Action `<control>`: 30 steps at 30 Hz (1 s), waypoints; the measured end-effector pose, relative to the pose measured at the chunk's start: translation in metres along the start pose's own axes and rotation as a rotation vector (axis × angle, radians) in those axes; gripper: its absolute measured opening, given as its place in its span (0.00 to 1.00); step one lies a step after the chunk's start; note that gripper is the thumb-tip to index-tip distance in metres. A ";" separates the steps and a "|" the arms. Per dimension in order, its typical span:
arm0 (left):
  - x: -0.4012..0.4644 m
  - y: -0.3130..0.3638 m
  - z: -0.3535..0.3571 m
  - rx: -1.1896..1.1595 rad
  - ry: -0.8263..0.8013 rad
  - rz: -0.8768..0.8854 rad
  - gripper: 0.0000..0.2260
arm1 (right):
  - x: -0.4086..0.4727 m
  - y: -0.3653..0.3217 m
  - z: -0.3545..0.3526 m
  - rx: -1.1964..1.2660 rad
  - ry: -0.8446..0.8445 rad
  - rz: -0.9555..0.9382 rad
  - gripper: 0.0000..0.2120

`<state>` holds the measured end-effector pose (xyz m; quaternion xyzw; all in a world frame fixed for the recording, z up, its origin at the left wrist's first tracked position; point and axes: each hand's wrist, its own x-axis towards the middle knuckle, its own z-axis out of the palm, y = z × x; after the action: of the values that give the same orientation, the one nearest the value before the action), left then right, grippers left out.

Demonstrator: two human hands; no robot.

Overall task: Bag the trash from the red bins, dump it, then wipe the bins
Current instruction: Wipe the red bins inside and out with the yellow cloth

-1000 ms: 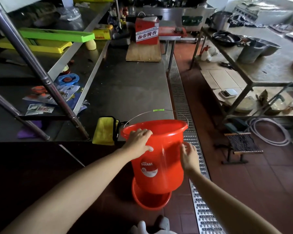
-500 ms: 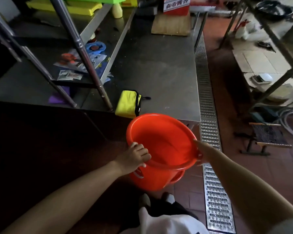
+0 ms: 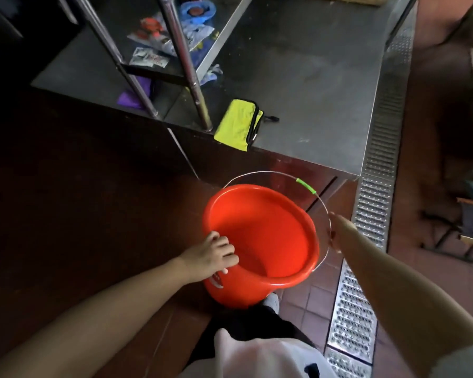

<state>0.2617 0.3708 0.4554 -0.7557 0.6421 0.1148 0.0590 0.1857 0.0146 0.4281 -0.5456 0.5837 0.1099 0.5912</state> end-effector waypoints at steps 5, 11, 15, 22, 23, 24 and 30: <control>-0.008 0.026 0.022 -0.010 -0.086 -0.065 0.14 | 0.001 -0.013 0.022 -0.115 -0.066 -0.189 0.15; -0.010 0.020 0.036 0.017 -0.154 -0.208 0.14 | -0.028 -0.040 0.076 -0.381 -0.251 -0.489 0.04; -0.017 0.001 0.043 0.032 -0.257 -0.335 0.12 | -0.053 -0.045 0.131 -0.428 -0.383 -0.534 0.01; -0.045 -0.070 0.066 -0.136 -0.252 -0.479 0.15 | -0.059 -0.020 0.220 -0.640 -0.387 -0.536 0.05; -0.050 -0.085 0.064 -0.155 -0.160 -0.528 0.14 | -0.058 -0.018 0.229 -0.651 -0.374 -0.526 0.04; -0.056 -0.101 0.062 -0.165 -0.061 -0.569 0.14 | -0.056 -0.018 0.238 -0.653 -0.356 -0.516 0.04; -0.057 -0.198 0.045 -0.265 0.199 -0.554 0.26 | -0.048 -0.055 0.279 -0.654 -0.226 -0.531 0.04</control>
<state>0.4437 0.4693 0.4147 -0.9104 0.3941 0.1023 -0.0740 0.3728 0.2342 0.4176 -0.8200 0.2893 0.1921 0.4550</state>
